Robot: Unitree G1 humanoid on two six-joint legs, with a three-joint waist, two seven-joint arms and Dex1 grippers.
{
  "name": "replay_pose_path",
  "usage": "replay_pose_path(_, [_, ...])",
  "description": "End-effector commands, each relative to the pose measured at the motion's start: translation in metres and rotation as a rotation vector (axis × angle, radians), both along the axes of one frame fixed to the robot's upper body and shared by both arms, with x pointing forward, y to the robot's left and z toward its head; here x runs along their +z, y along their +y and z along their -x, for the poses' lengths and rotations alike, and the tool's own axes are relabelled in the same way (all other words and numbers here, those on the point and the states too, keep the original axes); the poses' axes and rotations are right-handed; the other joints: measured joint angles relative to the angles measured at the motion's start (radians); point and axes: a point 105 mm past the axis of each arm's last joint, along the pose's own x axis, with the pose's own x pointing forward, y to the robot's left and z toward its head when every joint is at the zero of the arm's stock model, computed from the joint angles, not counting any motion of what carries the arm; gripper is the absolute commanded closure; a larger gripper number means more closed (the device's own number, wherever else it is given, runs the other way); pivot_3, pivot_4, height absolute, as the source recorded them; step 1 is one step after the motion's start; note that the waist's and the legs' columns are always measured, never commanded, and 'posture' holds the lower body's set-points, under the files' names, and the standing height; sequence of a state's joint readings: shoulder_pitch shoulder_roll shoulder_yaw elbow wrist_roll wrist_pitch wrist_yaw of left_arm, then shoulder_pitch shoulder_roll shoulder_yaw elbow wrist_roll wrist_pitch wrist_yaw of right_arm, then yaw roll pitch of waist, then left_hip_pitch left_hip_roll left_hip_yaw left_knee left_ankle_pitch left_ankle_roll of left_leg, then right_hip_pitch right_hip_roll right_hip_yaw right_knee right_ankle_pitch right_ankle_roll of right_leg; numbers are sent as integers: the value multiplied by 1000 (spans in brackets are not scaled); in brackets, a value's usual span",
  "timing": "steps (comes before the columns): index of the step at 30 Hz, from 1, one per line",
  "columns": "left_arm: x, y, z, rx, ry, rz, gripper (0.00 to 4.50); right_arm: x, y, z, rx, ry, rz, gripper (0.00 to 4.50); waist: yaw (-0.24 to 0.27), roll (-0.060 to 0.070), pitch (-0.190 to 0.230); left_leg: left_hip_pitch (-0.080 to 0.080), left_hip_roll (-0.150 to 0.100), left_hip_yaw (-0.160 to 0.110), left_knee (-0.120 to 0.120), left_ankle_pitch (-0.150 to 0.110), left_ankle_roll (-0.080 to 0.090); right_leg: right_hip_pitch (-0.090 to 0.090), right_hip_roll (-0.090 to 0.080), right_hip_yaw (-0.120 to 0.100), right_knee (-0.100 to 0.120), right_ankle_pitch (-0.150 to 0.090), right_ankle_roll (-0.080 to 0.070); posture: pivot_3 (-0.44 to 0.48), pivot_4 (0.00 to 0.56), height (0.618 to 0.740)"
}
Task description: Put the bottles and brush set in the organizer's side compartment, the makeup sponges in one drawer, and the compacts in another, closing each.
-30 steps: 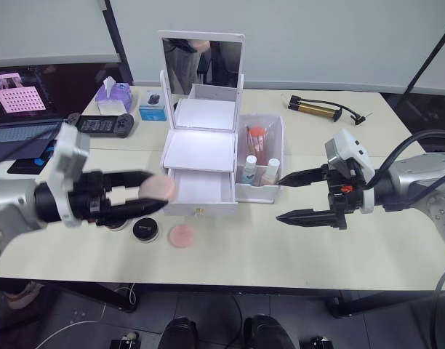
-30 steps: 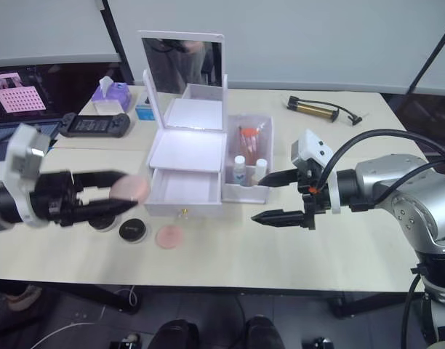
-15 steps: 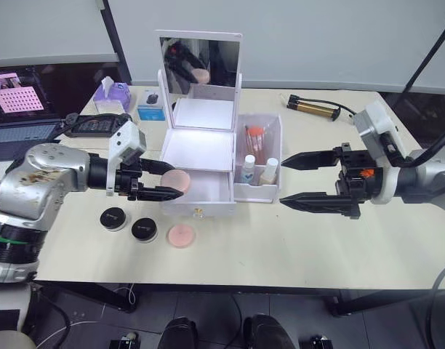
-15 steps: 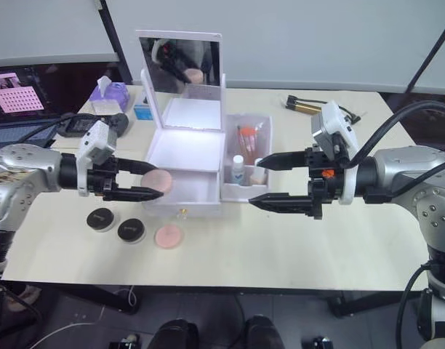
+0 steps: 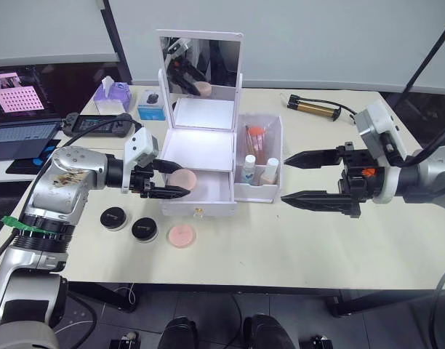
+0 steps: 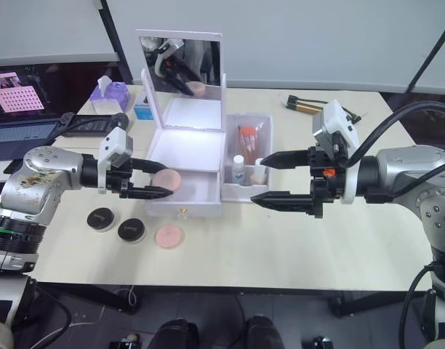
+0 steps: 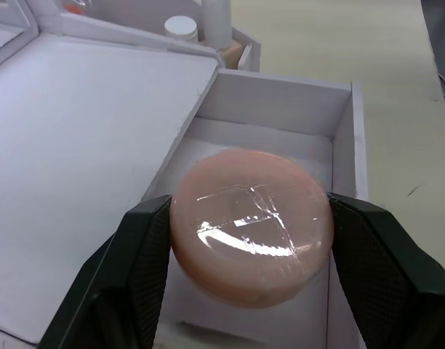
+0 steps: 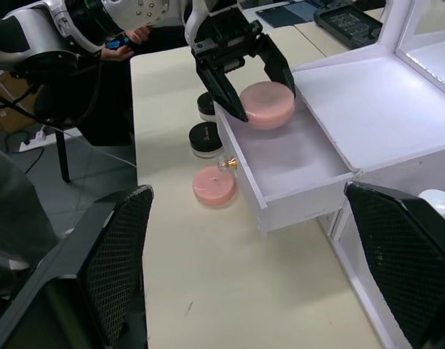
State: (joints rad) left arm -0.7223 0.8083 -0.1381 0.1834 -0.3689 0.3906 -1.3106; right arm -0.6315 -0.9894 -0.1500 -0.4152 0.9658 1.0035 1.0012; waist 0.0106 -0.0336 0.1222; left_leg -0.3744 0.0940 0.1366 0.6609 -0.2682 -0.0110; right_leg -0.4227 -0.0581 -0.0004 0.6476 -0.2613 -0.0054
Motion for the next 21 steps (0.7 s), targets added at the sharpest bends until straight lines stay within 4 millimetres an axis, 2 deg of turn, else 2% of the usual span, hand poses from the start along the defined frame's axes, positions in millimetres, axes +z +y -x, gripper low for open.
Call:
replay_pose_path(1, [6, -3, 1, -35, -51, -19, 1549, 9, 3, 5, 11, -49, 10, 0, 0, 0, 0, 0, 0, 0, 0, 0, 0, 0, 0, 0, 0, 0, 0, 0, 150, 701])
replay_pose_path(6, [6, -3, 0, -23, -46, 7, 1549, 10, 4, 4, 6, -52, 11, 0, 0, 0, 0, 0, 0, 0, 0, 0, 0, 0, 0, 0, 0, 0, 0, 0, 150, 701])
replay_pose_path(7, [8, -3, 0, -23, -43, 16, 821, 10, 4, 4, 5, -53, 12, 0, 0, 0, 0, 0, 0, 0, 0, 0, 0, 0, 0, 0, 0, 0, 0, 0, 150, 701])
replay_pose_path(10, [10, -3, 1, -27, -38, 20, 33, 9, 4, 3, 0, -54, 17, 0, 0, 0, 0, 0, 0, 0, 0, 0, 0, 0, 0, 0, 0, 0, 0, 0, 150, 701])
replay_pose_path(17, [29, 10, 8, 0, -24, 65, 33, 7, 4, 2, 4, -51, 26, 0, -2, 0, 0, 0, 0, 0, 0, 0, 0, 0, 0, 0, 0, 0, 0, 0, 150, 701])
replay_pose_path(21, [50, 42, 18, 130, -29, 151, 33, 6, -4, -3, -24, -60, 53, 0, -9, 0, 0, 0, 0, -1, 0, 0, 0, -1, 0, 0, 0, 0, 0, 0, 150, 701])
